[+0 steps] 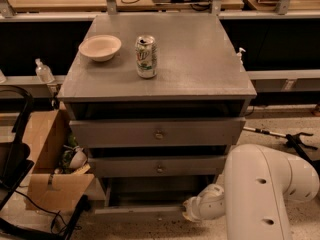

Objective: Open bottom drawer

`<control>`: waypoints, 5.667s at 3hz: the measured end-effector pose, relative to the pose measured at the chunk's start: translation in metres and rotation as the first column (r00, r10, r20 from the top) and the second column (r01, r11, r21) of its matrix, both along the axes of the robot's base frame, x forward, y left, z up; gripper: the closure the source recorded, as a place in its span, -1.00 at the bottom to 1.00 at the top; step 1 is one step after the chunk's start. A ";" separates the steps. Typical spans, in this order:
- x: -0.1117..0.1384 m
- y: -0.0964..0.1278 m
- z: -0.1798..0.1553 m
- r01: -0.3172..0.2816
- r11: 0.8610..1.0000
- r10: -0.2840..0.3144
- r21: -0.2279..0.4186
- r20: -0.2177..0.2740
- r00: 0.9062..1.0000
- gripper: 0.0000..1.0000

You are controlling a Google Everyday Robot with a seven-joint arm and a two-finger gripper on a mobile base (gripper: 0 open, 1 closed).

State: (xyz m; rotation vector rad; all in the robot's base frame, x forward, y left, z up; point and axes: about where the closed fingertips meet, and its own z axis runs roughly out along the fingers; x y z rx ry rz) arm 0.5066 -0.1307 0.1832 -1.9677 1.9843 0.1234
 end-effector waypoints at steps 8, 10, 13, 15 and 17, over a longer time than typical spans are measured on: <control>-0.038 -0.009 -0.005 0.045 0.999 -0.047 -0.023 -0.082 0.996 1.00; -0.049 -0.009 -0.003 0.050 0.999 -0.052 -0.023 -0.101 0.994 1.00; -0.056 -0.009 0.002 0.053 0.998 -0.055 -0.022 -0.113 0.992 1.00; -0.072 -0.007 0.001 0.055 0.998 -0.057 -0.020 -0.142 0.988 1.00; -0.080 -0.006 0.002 0.051 0.999 -0.053 -0.018 -0.155 0.986 1.00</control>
Offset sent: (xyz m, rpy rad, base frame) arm 0.0000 0.0000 0.0000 0.0000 0.0000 0.0000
